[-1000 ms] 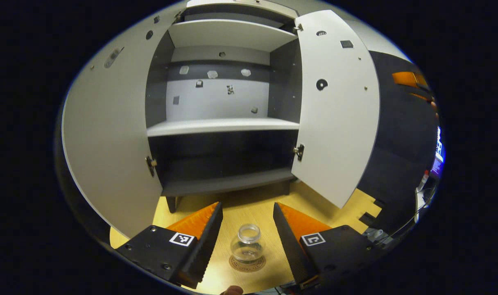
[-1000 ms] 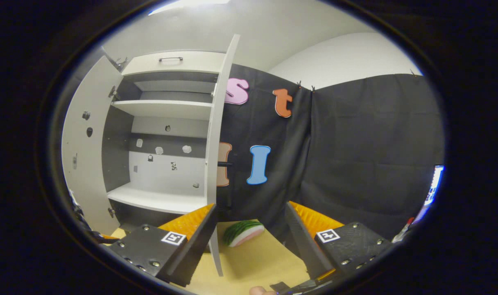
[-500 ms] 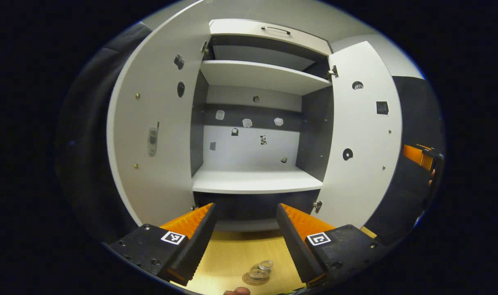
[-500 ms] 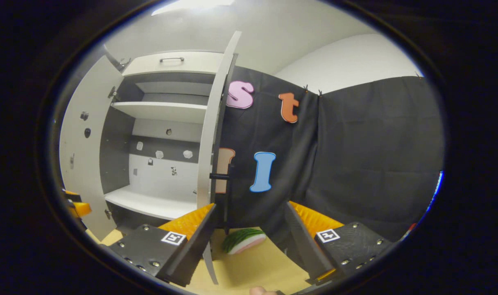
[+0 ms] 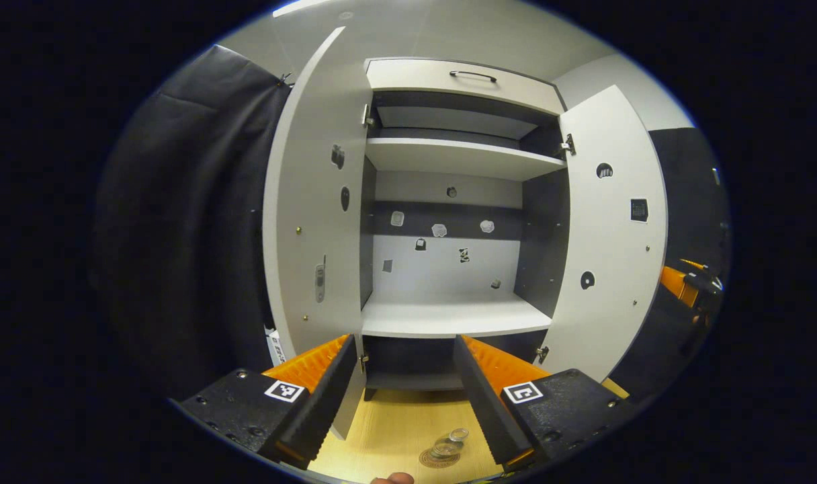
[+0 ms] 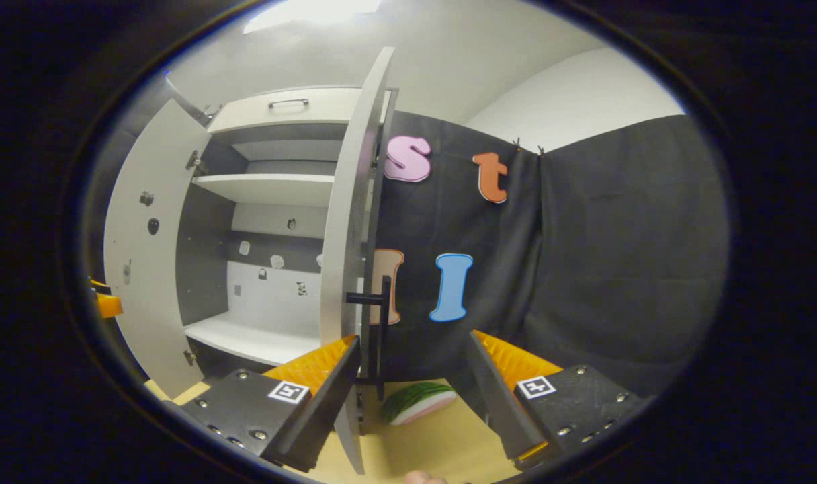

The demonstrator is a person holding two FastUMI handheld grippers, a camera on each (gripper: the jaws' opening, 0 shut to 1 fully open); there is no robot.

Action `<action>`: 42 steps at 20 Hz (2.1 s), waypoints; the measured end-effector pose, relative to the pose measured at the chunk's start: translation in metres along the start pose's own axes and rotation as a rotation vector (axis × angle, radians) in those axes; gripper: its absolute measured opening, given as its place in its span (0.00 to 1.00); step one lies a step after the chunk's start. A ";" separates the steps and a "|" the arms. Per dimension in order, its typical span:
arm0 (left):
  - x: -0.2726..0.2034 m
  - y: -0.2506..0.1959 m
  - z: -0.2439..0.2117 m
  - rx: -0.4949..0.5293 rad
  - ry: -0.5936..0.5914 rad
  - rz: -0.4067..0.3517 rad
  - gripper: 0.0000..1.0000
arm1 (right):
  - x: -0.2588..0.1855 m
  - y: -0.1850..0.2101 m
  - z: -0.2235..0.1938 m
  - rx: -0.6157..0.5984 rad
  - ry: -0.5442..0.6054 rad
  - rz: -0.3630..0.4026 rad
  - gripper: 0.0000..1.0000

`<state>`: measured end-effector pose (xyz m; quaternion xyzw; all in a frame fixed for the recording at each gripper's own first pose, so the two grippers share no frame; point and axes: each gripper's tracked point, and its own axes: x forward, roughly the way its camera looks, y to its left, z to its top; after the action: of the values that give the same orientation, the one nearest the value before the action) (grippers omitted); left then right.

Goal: Grasp the bottle in the cabinet with the left hand and place it on the coaster, then close the right door with the right hand and the left door with the left hand.

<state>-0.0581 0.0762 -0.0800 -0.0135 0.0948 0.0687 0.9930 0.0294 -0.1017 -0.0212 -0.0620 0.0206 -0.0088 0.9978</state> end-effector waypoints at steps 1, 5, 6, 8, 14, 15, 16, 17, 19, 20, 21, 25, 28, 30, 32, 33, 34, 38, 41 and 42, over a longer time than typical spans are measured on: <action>-0.004 0.005 0.001 0.002 -0.003 0.015 0.92 | 0.001 0.005 0.000 0.002 0.001 0.019 0.97; -0.014 0.018 0.009 -0.004 -0.016 0.061 0.92 | -0.002 0.046 0.002 0.020 0.000 0.138 0.97; -0.016 0.023 0.009 -0.008 -0.018 0.071 0.92 | -0.001 0.056 0.002 0.022 -0.001 0.162 0.97; -0.022 0.032 0.012 -0.011 -0.027 0.098 0.92 | 0.001 0.075 0.004 0.023 -0.006 0.208 0.97; -0.048 0.079 0.009 0.021 -0.008 0.216 0.92 | 0.009 0.130 0.003 0.056 0.008 0.344 0.97; -0.053 0.085 0.008 0.020 -0.006 0.235 0.92 | 0.013 0.136 0.004 0.054 0.009 0.362 0.97; -0.057 0.091 0.007 0.017 -0.007 0.252 0.92 | 0.018 0.142 0.006 0.048 0.007 0.376 0.97; -0.062 0.097 0.007 0.013 -0.006 0.268 0.92 | 0.023 0.148 0.007 0.044 0.006 0.391 0.93; -0.067 0.109 0.007 0.007 -0.007 0.300 0.92 | 0.029 0.167 0.004 0.048 0.002 0.423 0.97; -0.071 0.115 0.007 0.004 -0.009 0.313 0.92 | 0.034 0.175 0.004 0.050 0.004 0.429 0.93; -0.075 0.120 0.007 0.000 -0.012 0.327 0.92 | 0.037 0.182 0.004 0.050 0.003 0.432 0.97; -0.082 0.140 0.005 -0.017 -0.011 0.379 0.92 | 0.055 0.195 0.004 0.049 -0.008 0.439 0.93; -0.089 0.151 0.005 -0.022 -0.015 0.404 0.92 | 0.068 0.203 0.007 0.055 -0.009 0.444 0.97; -0.090 0.155 0.006 -0.024 -0.019 0.416 0.92 | 0.076 0.209 0.006 0.071 -0.007 0.452 0.97; -0.089 0.158 0.008 -0.026 -0.022 0.424 0.92 | 0.080 0.217 0.002 0.090 0.003 0.459 0.94; -0.089 0.158 0.009 -0.027 -0.025 0.425 0.92 | 0.083 0.218 0.002 0.095 0.004 0.456 0.94; -0.088 0.159 0.010 -0.027 -0.027 0.426 0.92 | 0.086 0.221 0.002 0.095 0.002 0.452 0.94; -0.085 0.160 0.011 -0.017 -0.029 0.430 0.92 | 0.096 0.230 0.002 0.066 -0.014 0.425 0.94; -0.083 0.163 0.012 -0.017 -0.034 0.432 0.92 | 0.103 0.237 0.002 0.046 -0.024 0.409 0.98; -0.082 0.163 0.012 -0.018 -0.033 0.431 0.92 | 0.106 0.239 0.003 0.046 -0.024 0.403 0.97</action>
<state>-0.1581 0.2269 -0.0545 -0.0009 0.0784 0.2804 0.9567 0.1390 0.1340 -0.0521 -0.0341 0.0203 0.1915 0.9807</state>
